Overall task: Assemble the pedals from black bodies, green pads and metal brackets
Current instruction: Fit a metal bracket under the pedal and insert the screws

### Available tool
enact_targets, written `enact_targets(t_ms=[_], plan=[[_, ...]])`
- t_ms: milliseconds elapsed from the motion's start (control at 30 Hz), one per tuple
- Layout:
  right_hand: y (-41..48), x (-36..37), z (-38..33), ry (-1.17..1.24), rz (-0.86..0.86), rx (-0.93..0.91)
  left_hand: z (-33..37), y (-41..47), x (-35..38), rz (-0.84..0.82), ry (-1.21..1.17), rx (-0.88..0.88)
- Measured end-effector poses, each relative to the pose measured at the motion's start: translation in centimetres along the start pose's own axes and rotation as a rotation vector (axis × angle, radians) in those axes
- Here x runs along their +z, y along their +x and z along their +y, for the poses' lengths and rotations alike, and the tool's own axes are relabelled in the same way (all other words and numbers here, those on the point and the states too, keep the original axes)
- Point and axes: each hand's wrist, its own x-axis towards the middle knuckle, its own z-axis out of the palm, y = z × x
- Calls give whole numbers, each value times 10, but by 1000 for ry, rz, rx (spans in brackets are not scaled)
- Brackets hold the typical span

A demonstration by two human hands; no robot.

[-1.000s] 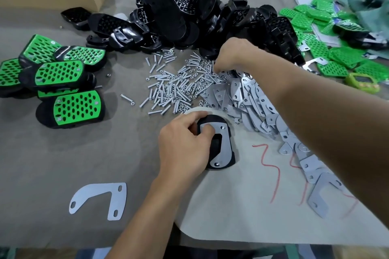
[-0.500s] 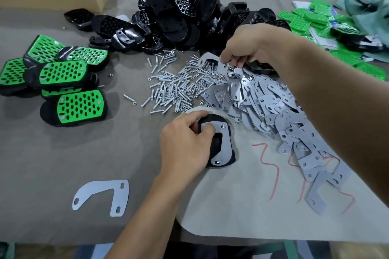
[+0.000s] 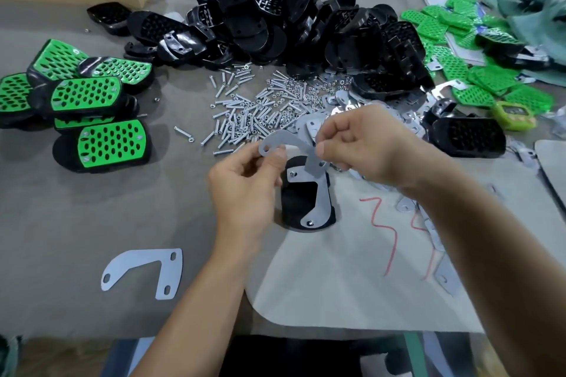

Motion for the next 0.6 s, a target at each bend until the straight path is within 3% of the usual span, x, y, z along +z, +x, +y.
enact_targets(t_ms=[133,233,333,433,600], plan=[[-10,16,1,245,150,-8,4,-4,-6,-41,-57,172],[-13,25,-2,451,214,36,4,-11,-11,-135,153,395],[-16,28,-3,558,303,59,6,-16,-13,-182,250,379],[-20,30,-6,527,401,56,15,-19,-15,-130,197,258],[-32,43,-18,238,543,-33,35,-31,-1,-70,510,432]])
